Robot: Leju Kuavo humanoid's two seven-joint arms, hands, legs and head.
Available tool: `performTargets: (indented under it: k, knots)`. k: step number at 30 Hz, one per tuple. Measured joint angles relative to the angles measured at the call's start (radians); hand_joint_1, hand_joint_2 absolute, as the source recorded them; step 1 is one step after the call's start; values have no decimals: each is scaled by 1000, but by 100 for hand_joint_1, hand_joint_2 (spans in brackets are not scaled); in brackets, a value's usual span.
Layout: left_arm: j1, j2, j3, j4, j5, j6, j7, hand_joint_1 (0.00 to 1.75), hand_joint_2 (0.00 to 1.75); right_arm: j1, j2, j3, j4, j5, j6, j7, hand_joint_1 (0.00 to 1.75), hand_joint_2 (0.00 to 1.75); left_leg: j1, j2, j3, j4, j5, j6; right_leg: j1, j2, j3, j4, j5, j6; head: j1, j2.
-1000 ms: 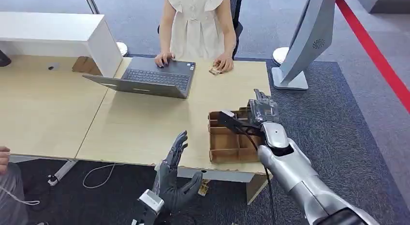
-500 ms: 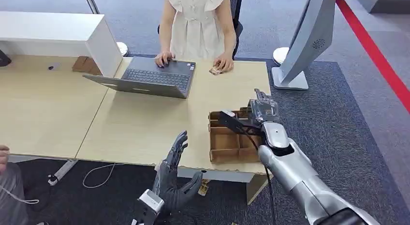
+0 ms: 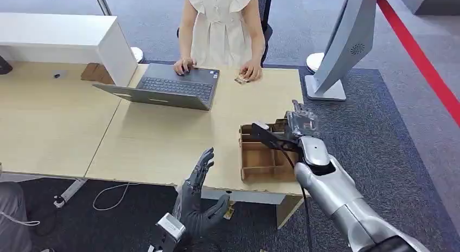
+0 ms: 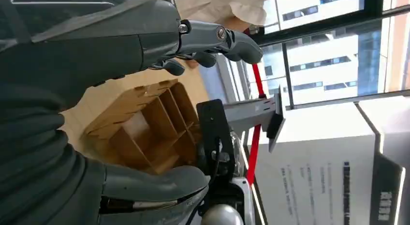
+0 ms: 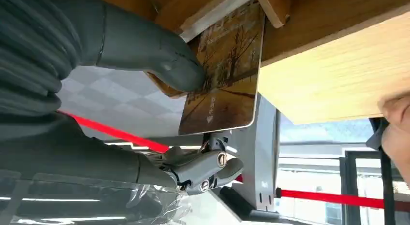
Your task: Pass the card to the sensor for recognition and then transmit it.
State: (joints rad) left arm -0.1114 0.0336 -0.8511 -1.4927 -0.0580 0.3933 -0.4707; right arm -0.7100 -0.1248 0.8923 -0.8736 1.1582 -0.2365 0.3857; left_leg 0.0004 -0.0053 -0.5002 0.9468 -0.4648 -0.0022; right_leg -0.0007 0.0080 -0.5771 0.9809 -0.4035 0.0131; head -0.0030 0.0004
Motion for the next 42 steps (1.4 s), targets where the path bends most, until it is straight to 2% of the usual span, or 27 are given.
performTargets:
  k: [11,12,14,16,17,37,38,40,42]
  knots:
    - [-11,0,0,6,5,16,0,0,175,7,-28,0,-84,25,16,15,175,175,0,0,0,0,0,0,0,0,0,0,0,0,0,0]
    - [-11,0,0,6,5,18,0,0,175,7,-31,0,-91,26,16,17,171,175,0,0,0,0,0,0,0,0,0,0,0,0,0,0]
    - [-11,0,-1,7,5,19,0,0,175,7,-34,0,-104,28,18,18,136,175,0,0,0,0,0,0,0,0,0,0,0,0,0,0]
    - [-11,0,-2,7,7,20,0,0,175,7,-37,-1,-114,28,19,18,141,175,0,0,0,0,0,0,0,0,0,0,0,0,0,0]
    - [-11,0,-2,7,8,20,0,0,175,7,-37,-1,-117,28,20,18,175,175,0,0,0,0,0,0,0,0,0,0,0,0,0,0]
    - [-10,0,-3,8,8,17,0,0,175,25,-53,-1,-146,11,21,15,175,175,0,0,0,0,0,0,0,0,-1,0,0,0,0,0]
    - [-10,0,-3,8,8,15,0,0,175,26,-53,-1,-146,10,21,13,164,175,0,0,0,0,0,0,0,0,-1,0,0,0,0,0]
    - [-10,0,-3,7,8,15,0,0,175,28,-54,-1,-146,5,19,10,164,175,0,0,0,0,0,0,0,0,-1,0,0,0,0,0]
    - [-11,0,-3,8,8,15,2,0,175,32,-54,-1,-146,5,18,7,152,175,0,0,0,0,0,0,0,0,-1,0,0,0,0,0]
